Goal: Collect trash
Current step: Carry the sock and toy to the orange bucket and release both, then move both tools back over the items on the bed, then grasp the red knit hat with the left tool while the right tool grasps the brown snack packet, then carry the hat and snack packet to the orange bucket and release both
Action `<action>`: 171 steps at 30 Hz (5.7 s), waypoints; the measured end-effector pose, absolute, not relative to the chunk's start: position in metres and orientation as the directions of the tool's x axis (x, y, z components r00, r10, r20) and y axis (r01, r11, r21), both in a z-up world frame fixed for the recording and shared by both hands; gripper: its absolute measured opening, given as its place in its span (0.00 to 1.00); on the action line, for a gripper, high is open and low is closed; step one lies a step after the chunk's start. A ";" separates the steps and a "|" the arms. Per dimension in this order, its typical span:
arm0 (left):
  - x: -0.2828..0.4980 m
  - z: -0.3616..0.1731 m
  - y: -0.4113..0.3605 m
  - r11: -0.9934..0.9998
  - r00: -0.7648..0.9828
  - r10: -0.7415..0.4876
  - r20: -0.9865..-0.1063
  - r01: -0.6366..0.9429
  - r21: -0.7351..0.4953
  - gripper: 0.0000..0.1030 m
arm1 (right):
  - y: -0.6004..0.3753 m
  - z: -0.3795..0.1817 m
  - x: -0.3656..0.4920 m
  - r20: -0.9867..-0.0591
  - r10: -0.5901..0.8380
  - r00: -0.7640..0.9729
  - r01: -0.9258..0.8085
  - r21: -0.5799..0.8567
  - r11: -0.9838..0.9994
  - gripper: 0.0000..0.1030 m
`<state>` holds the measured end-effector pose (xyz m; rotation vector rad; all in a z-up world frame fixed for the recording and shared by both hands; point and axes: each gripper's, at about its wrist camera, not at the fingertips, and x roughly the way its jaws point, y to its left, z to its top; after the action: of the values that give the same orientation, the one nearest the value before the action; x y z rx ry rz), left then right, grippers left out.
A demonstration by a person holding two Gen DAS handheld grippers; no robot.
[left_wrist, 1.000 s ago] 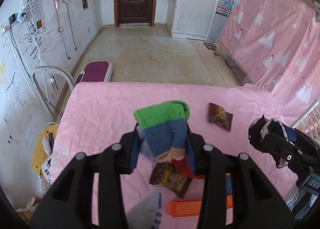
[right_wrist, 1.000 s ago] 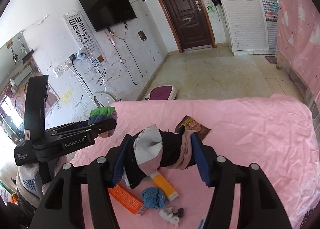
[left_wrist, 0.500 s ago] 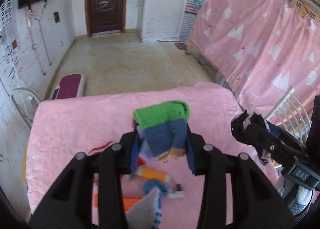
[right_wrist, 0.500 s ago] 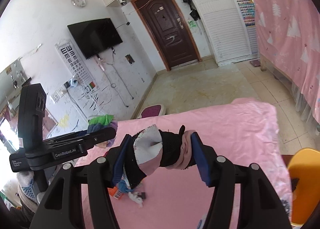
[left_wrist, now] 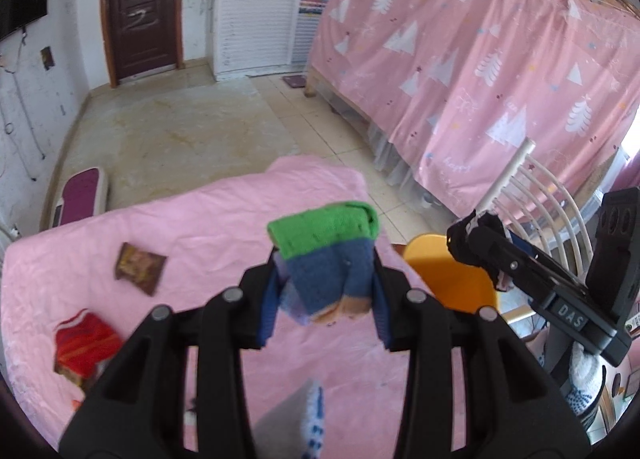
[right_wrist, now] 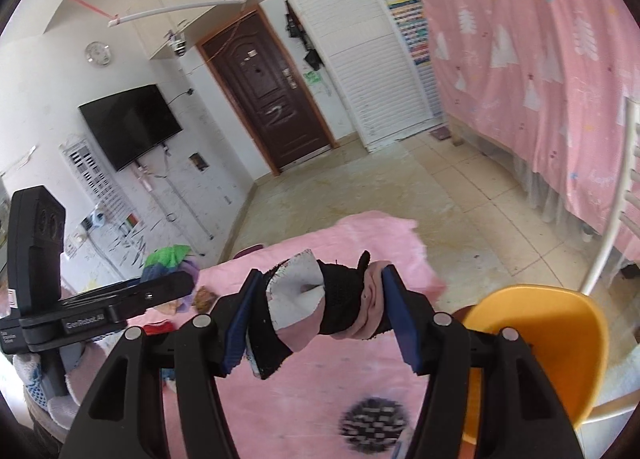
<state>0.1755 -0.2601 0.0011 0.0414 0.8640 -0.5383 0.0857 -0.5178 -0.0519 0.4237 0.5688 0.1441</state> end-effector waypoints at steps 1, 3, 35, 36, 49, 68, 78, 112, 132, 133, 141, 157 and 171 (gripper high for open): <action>0.175 0.000 -0.268 0.863 0.519 -0.436 -0.735 0.473 -0.178 0.36 | -0.527 -0.057 0.084 -0.497 0.230 0.837 0.006 0.428 0.904 0.49; 0.174 -0.004 -0.284 0.853 0.503 -0.444 -0.742 0.492 -0.177 0.36 | -0.539 -0.067 0.079 -0.510 0.201 0.836 0.043 0.426 0.904 0.49; 0.136 -0.060 -0.472 0.701 0.283 -0.479 -0.831 0.693 -0.169 0.52 | -0.682 -0.117 0.033 -0.512 0.054 0.857 0.257 0.516 0.817 0.71; 0.136 -0.060 -0.471 0.703 0.285 -0.477 -0.831 0.691 -0.166 0.52 | -0.680 -0.116 0.032 -0.512 0.053 0.858 0.257 0.515 0.818 0.72; 0.146 -0.046 -0.424 0.745 0.323 -0.485 -0.813 0.639 -0.191 0.52 | -0.649 -0.096 0.042 -0.520 0.067 0.852 0.219 0.468 0.856 0.74; 0.152 -0.014 -0.260 0.864 0.507 -0.420 -0.752 0.476 -0.161 0.66 | -0.503 -0.057 0.089 -0.547 0.203 0.812 0.008 0.359 0.933 0.79; 0.165 -0.017 -0.163 0.922 0.568 -0.354 -0.743 0.347 -0.174 0.71 | -0.397 -0.059 0.114 -0.600 0.283 0.748 -0.127 0.290 0.949 0.79; 0.197 -0.072 -0.043 0.962 0.556 -0.251 -0.792 0.233 -0.141 0.39 | -0.235 -0.099 0.264 -0.757 0.349 0.552 -0.371 0.152 0.916 0.81; 0.178 -0.047 -0.005 0.967 0.625 -0.254 -0.738 0.184 -0.176 0.17 | -0.196 -0.124 0.280 -0.796 0.320 0.514 -0.445 0.071 0.893 0.23; 0.177 -0.046 -0.004 0.968 0.627 -0.250 -0.737 0.181 -0.174 0.17 | -0.198 -0.124 0.279 -0.795 0.319 0.516 -0.443 0.071 0.894 0.19; 0.166 -0.033 -0.008 0.972 0.650 -0.233 -0.723 0.176 -0.155 0.17 | -0.211 -0.108 0.261 -0.762 0.333 0.555 -0.435 0.076 0.897 0.17; 0.147 0.001 -0.072 0.955 0.680 -0.271 -0.682 0.277 -0.103 0.17 | -0.299 -0.062 0.202 -0.665 0.330 0.670 -0.345 0.114 0.932 0.17; 0.127 0.014 -0.174 0.912 0.659 -0.336 -0.672 0.405 -0.059 0.17 | -0.426 -0.051 0.150 -0.587 0.266 0.764 -0.196 0.181 0.964 0.17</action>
<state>0.1270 -0.1738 0.0144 0.0992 0.7402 -0.4205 0.1497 -0.4264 -0.0508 0.1116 0.6543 0.2519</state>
